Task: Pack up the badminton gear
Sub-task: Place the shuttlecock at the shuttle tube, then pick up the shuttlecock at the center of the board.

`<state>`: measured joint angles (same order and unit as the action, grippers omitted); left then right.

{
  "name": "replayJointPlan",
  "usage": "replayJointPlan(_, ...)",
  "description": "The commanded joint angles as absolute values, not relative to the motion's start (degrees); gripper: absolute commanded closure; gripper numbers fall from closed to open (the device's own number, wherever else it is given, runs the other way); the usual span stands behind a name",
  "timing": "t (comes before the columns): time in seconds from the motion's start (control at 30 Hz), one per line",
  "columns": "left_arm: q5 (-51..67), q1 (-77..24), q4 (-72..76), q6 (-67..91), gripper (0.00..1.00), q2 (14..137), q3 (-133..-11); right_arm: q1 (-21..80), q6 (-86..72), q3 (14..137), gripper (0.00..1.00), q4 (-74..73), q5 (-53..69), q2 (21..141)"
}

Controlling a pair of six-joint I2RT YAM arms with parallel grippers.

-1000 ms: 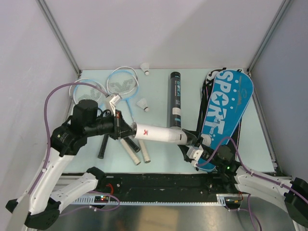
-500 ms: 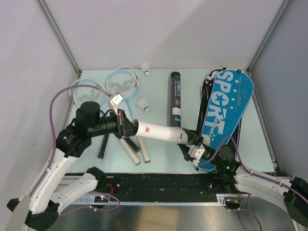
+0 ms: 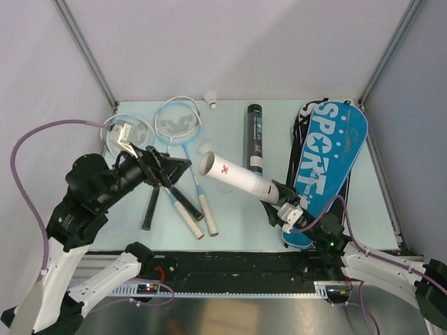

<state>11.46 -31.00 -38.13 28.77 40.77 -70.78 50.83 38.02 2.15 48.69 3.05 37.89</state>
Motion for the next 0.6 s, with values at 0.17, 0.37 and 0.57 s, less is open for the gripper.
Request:
replayJointPlan(0.17,-10.34,-27.42,-37.07,16.62,0.06,52.81,-73.32,51.40,30.36,1.39,0.63,53.63,-11.17,30.90)
replayJointPlan(0.37,2.93,-14.56,-34.58,13.94,0.12,69.73,-74.65,52.05,27.61,3.68,0.63,45.09,-13.73,23.36)
replayJointPlan(0.57,22.04,-8.34,-32.42,11.14,0.17,91.10,-84.78,52.69,25.62,5.37,0.64,39.57,-12.05,17.17)
